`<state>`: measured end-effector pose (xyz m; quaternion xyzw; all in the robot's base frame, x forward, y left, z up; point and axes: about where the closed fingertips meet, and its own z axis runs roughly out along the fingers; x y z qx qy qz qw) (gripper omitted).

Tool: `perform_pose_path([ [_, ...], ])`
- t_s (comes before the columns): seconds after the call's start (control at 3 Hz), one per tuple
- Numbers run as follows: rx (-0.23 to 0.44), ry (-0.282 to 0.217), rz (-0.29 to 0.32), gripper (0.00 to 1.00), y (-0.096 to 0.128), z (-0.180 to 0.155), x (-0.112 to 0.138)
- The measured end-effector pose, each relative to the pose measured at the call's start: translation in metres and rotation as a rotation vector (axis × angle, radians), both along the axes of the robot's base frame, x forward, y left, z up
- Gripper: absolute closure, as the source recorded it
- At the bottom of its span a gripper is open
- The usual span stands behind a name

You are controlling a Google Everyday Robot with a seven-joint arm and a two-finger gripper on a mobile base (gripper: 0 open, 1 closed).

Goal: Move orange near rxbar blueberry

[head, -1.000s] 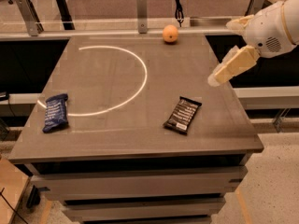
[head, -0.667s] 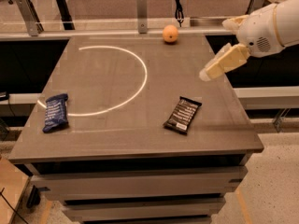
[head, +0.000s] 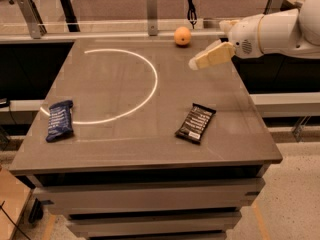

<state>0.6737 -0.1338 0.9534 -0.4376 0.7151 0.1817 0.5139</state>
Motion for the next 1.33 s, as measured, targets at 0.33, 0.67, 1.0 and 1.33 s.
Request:
perform_pose_path([
  [0.33,0.083,0.015,-0.038,0.00,0.004,-0.017,0.034],
  [0.67,0.184,0.065,-0.127,0.00,-0.001,-0.045,0.087],
  [1.0,0.185,0.065,-0.127,0.00,-0.001,-0.045,0.088],
  [1.33,0.175,0.079,-0.140,0.00,0.003,-0.051,0.090],
])
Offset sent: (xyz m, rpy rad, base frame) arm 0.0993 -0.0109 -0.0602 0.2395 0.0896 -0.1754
